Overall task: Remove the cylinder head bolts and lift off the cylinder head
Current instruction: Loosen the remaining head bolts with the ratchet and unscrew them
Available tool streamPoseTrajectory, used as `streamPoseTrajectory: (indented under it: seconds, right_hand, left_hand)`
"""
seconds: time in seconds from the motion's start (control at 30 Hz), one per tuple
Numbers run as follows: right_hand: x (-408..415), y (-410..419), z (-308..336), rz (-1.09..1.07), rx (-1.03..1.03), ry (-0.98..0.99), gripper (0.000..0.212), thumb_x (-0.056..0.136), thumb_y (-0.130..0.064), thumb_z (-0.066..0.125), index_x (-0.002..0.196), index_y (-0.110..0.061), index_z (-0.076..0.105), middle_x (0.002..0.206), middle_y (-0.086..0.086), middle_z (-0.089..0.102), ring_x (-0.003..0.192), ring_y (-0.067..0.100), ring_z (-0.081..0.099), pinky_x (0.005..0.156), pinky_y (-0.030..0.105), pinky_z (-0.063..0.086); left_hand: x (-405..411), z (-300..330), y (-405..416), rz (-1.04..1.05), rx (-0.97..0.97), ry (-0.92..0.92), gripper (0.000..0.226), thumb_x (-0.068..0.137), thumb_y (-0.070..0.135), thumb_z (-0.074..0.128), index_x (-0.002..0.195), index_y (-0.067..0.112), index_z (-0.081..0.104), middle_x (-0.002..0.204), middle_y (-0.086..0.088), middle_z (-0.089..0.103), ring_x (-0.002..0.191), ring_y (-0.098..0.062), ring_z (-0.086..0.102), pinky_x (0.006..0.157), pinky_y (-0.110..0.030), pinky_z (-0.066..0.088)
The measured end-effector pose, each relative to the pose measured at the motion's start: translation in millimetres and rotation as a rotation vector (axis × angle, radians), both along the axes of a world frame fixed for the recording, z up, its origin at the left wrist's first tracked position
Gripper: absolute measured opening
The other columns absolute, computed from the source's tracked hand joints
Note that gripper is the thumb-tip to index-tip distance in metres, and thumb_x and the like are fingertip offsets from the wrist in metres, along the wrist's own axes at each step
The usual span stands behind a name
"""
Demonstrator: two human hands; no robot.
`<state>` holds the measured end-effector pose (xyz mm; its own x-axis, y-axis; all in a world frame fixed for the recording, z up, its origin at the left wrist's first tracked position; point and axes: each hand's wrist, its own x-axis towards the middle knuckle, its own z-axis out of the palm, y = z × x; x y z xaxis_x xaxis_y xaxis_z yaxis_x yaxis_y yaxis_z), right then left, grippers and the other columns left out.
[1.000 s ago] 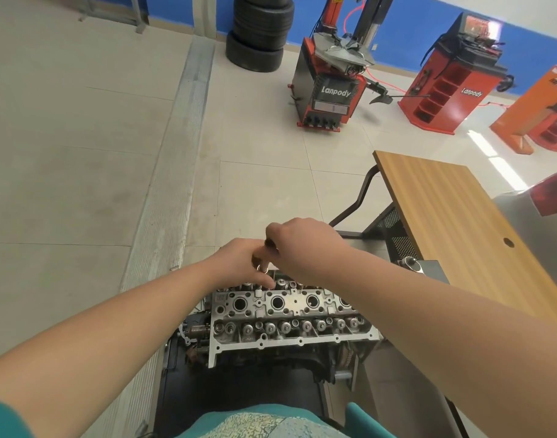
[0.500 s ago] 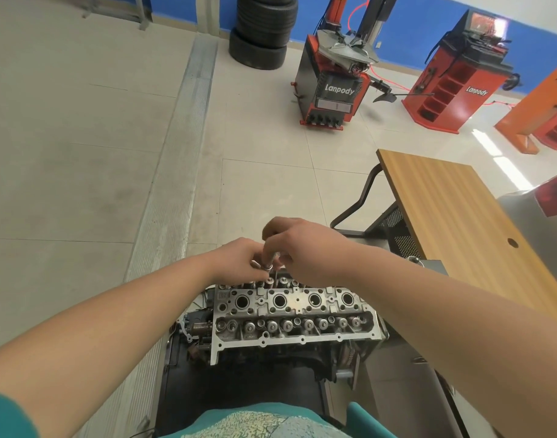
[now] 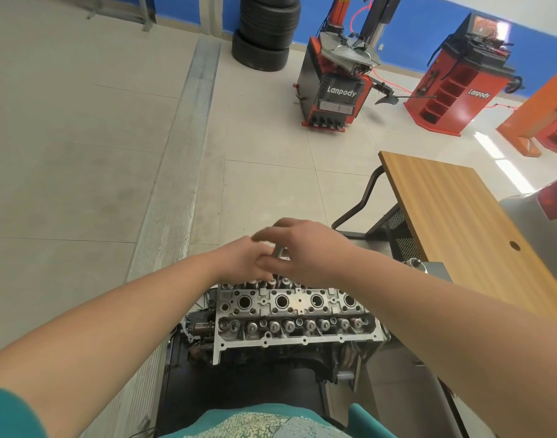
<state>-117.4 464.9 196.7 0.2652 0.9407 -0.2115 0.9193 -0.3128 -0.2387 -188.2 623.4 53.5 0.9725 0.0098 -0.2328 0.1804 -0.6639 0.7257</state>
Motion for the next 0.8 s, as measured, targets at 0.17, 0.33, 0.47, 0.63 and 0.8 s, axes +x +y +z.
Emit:
streamPoseTrajectory:
  seconds: [0.17, 0.33, 0.47, 0.63, 0.8]
  right_hand:
    - [-0.2, 8.5, -4.2, -0.168, -0.138, -0.222, 0.029, 0.104, -0.042, 0.051, 0.112, -0.019, 0.067, 0.095, 0.005, 0.065, 0.085, 0.030, 0.063, 0.063, 0.036, 0.050]
    - [6.1, -4.5, -1.6, -0.094, -0.011, -0.101, 0.031, 0.100, -0.011, 0.056, 0.124, -0.029, 0.065, 0.113, -0.007, 0.064, 0.101, 0.022, 0.064, 0.078, 0.042, 0.058]
    - [6.8, -10.1, 2.8, -0.144, 0.141, -0.076, 0.028, 0.102, -0.013, 0.054, 0.126, -0.026, 0.062, 0.117, -0.005, 0.065, 0.099, 0.024, 0.065, 0.077, 0.044, 0.058]
    - [12.0, -18.3, 11.4, -0.165, 0.206, -0.090, 0.025, 0.102, -0.016, 0.056, 0.124, -0.025, 0.062, 0.114, -0.006, 0.065, 0.096, 0.023, 0.064, 0.078, 0.044, 0.056]
    - [16.3, -27.9, 12.1, -0.189, 0.249, -0.077, 0.025, 0.101, -0.015, 0.057, 0.125, -0.023, 0.063, 0.114, -0.007, 0.065, 0.098, 0.020, 0.064, 0.082, 0.043, 0.056]
  left_hand:
    - [2.7, -4.1, -0.4, 0.060, 0.051, -0.022, 0.033, 0.070, 0.050, 0.094, 0.088, 0.046, 0.068, 0.087, 0.020, 0.071, 0.079, 0.002, 0.065, 0.070, -0.022, 0.054]
    - [2.4, -16.2, 6.5, 0.026, 0.248, 0.350, 0.031, 0.085, 0.023, 0.080, 0.114, 0.027, 0.069, 0.102, 0.002, 0.070, 0.088, -0.018, 0.072, 0.072, -0.036, 0.063]
    - [1.8, -20.8, -0.4, 0.002, 0.190, 0.462, 0.058, 0.088, 0.019, 0.076, 0.144, 0.019, 0.060, 0.101, -0.004, 0.074, 0.078, -0.024, 0.075, 0.063, -0.033, 0.065]
    - [1.2, -32.4, -4.3, 0.015, 0.174, 0.382, 0.059, 0.085, 0.028, 0.086, 0.139, 0.029, 0.063, 0.120, 0.008, 0.067, 0.103, -0.017, 0.067, 0.089, -0.036, 0.059]
    - [-2.8, -32.6, 0.4, 0.060, 0.088, 0.351, 0.060, 0.083, 0.024, 0.090, 0.137, 0.029, 0.064, 0.103, 0.017, 0.061, 0.098, -0.012, 0.066, 0.086, -0.033, 0.058]
